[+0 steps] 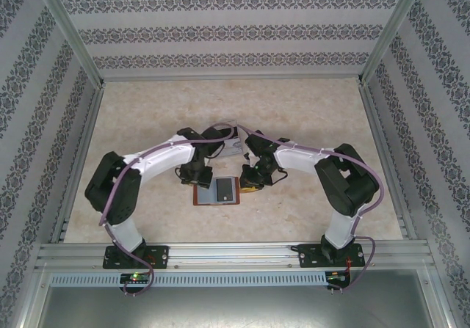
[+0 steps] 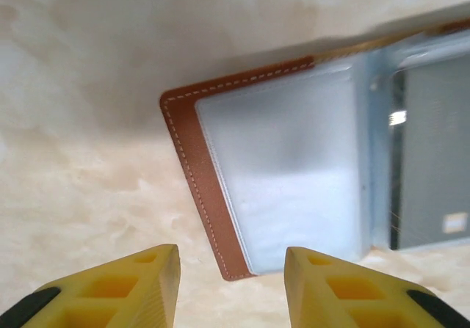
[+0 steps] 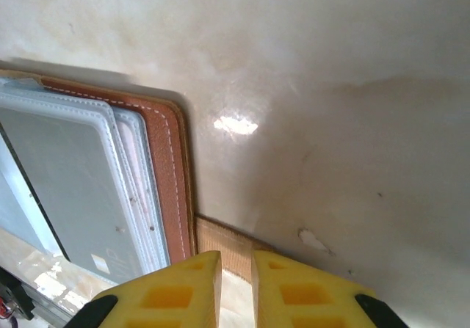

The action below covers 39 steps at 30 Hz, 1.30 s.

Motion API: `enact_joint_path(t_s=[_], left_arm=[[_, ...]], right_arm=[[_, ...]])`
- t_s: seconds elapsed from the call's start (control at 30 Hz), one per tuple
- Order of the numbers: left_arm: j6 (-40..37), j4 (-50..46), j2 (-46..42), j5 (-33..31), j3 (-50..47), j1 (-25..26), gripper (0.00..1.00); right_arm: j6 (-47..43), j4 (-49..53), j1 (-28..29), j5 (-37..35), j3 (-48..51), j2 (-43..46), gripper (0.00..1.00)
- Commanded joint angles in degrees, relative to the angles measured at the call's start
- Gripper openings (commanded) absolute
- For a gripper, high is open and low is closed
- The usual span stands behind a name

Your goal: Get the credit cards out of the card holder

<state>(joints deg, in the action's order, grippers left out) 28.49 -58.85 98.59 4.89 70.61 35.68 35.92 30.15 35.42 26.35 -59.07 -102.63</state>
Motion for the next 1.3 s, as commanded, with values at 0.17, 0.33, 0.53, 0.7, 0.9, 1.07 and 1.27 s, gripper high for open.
enact_joint_path(t_s=[0.17,0.33,0.53,0.7,0.9,1.07,1.27], left_arm=[[3.54,14.13,-7.35,17.91,-6.37,-5.43,0.38],[11.80,30.48,-6.02,31.61,-12.96,-6.34,0.33],[18.06,43.45,-4.28,38.00,-19.29,-7.10,0.32],[18.49,45.41,-3.32,38.95,-20.76,-7.76,0.32],[16.25,43.25,-2.44,37.85,-20.66,-8.59,0.29],[13.24,38.75,-1.92,35.01,-19.60,-8.70,0.29],[11.77,36.95,-1.51,34.27,-19.60,-8.86,0.29]], right_arm=[[2.03,1.86,1.83,-1.05,-2.51,3.44,0.20],[3.19,0.45,3.14,0.39,-4.16,1.98,0.19],[3.89,-0.87,4.15,0.89,-5.27,-0.96,0.22],[4.33,-2.40,4.20,1.91,-5.70,-2.52,0.23],[5.03,-4.31,4.31,3.35,-5.36,-4.02,0.23],[5.22,-4.84,4.56,3.82,-5.57,-4.55,0.23],[5.03,-4.66,4.49,3.87,-5.56,-5.98,0.24]])
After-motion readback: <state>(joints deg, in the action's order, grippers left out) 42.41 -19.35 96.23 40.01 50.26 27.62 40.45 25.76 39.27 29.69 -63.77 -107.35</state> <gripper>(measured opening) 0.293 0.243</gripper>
